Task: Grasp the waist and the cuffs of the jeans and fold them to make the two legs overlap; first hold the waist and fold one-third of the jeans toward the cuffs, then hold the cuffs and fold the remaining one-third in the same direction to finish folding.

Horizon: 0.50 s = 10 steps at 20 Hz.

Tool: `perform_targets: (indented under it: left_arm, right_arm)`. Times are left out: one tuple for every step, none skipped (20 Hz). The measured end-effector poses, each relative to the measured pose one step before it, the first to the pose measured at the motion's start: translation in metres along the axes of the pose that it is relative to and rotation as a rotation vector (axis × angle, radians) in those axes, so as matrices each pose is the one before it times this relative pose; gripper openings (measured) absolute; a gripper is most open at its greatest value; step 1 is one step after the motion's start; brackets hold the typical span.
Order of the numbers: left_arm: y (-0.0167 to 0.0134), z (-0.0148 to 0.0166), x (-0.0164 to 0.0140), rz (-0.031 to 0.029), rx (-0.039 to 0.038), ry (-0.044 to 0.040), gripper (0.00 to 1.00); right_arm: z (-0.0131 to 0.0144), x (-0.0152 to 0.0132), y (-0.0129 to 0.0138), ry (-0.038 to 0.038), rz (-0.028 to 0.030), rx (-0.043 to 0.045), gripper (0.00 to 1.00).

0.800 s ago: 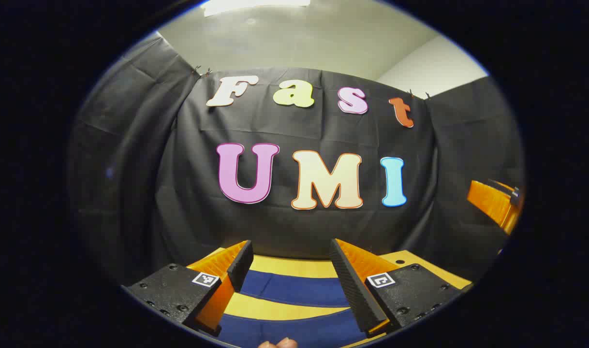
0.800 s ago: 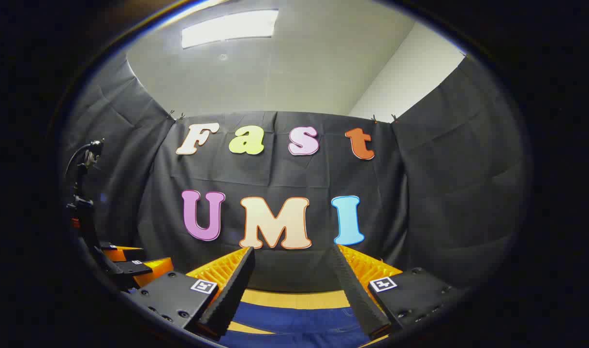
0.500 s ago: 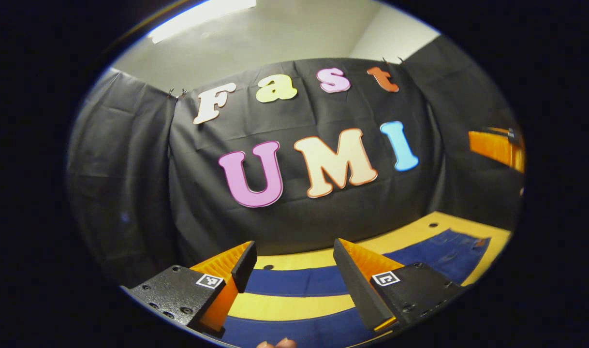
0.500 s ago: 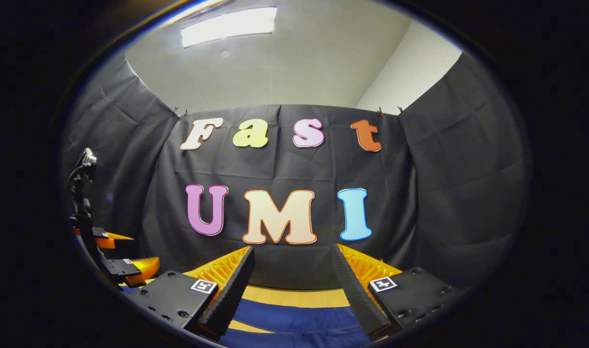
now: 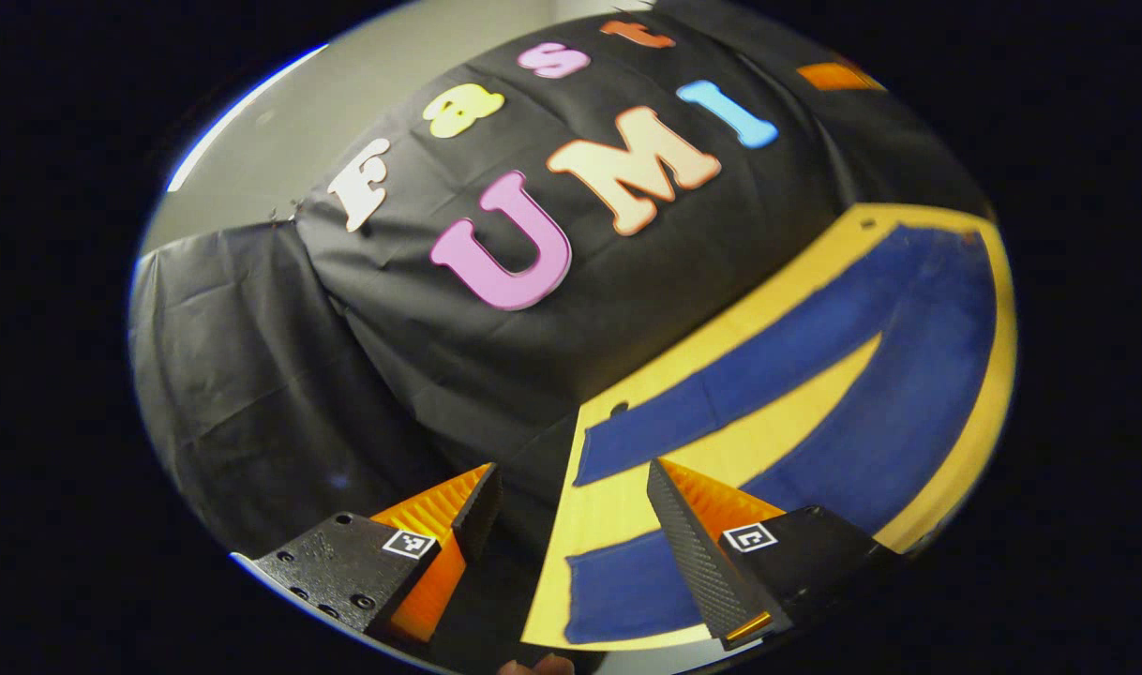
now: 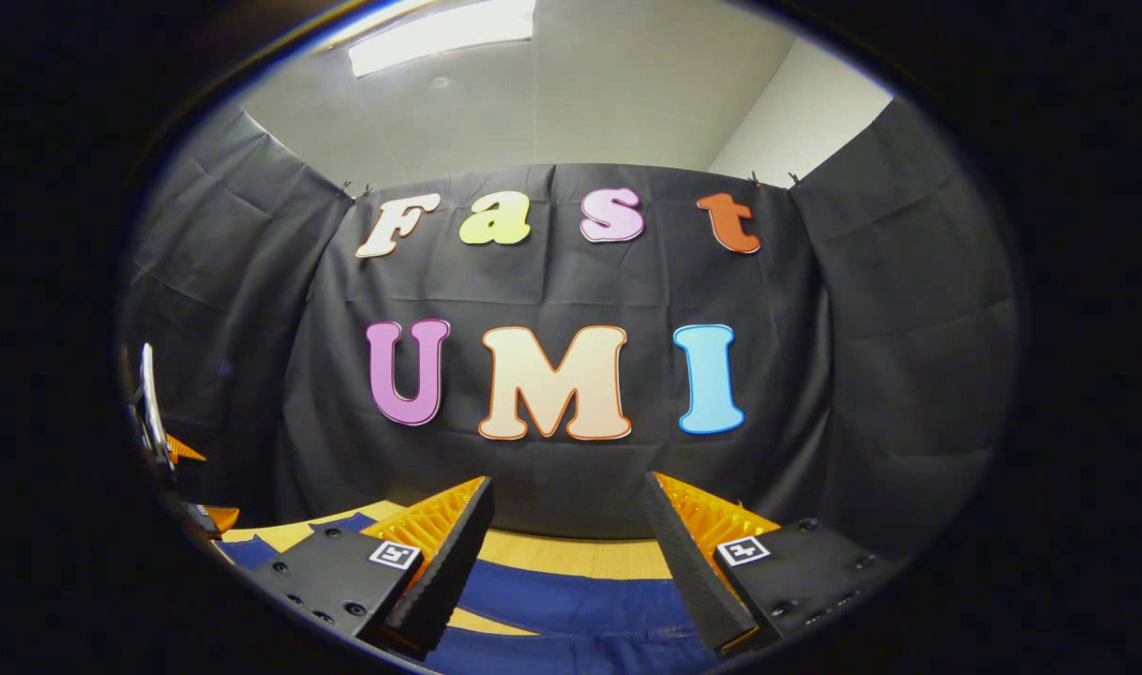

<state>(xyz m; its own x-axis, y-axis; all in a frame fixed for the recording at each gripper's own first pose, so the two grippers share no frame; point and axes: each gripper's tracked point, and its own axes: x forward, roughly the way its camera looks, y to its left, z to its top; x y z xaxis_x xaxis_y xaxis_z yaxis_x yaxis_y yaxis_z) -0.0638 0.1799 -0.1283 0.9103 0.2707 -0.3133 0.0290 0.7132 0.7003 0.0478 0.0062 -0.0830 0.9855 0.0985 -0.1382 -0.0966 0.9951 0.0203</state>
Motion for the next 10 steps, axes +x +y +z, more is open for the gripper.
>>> perform_targets:
  left_arm:
    - [-0.00333,-0.0178,-0.00228,-0.01952,0.0468,0.02932,0.95]
    - [-0.00361,-0.01754,-0.00284,-0.01863,0.04449,0.02991,0.95]
    - [-0.00555,-0.01162,0.00246,-0.02508,0.03954,0.0243,0.95]
    - [-0.00454,-0.0086,0.00309,-0.02449,0.03318,0.01847,0.95]
    - [-0.0037,-0.01009,0.00314,-0.02448,0.02943,0.02292,0.95]
    - [-0.00444,-0.01008,0.00469,-0.02315,0.03268,0.02133,0.95]
    - [-0.00398,-0.01242,0.00298,-0.01559,0.03517,0.02221,0.95]
    - [-0.002,-0.00926,0.00288,-0.01226,0.04026,0.01915,0.95]
    - [-0.00399,-0.0114,0.00151,-0.01752,0.04198,0.02323,0.95]
    - [-0.00469,-0.00898,0.0034,-0.02065,0.03056,0.0175,0.95]
  right_arm:
    - [0.00055,0.00144,0.00268,-0.00408,0.00279,0.0022,1.0]
    - [0.00035,0.00084,0.00328,-0.00312,0.00366,0.00068,1.0]
    - [-0.00312,0.00113,0.00184,0.00056,0.00247,-0.00344,0.98]
    - [-0.00315,0.00126,0.00269,0.00796,0.0027,-0.0065,0.98]
    - [-0.00586,0.00095,0.00287,0.01064,0.00289,-0.0059,0.98]
    - [-0.00505,0.00097,0.00344,0.01212,0.00184,-0.00473,0.98]
    - [-0.00432,0.00012,0.00238,0.01171,0.00158,-0.00222,0.98]
    - [-0.00327,-0.00036,0.00259,0.00991,-0.00079,-0.00235,1.0]
    - [-0.00094,-0.00225,0.001,0.00273,-0.0072,-0.00329,1.0]
    - [0.0021,-0.00142,0.00011,-0.00973,-0.00891,-0.00123,0.99]
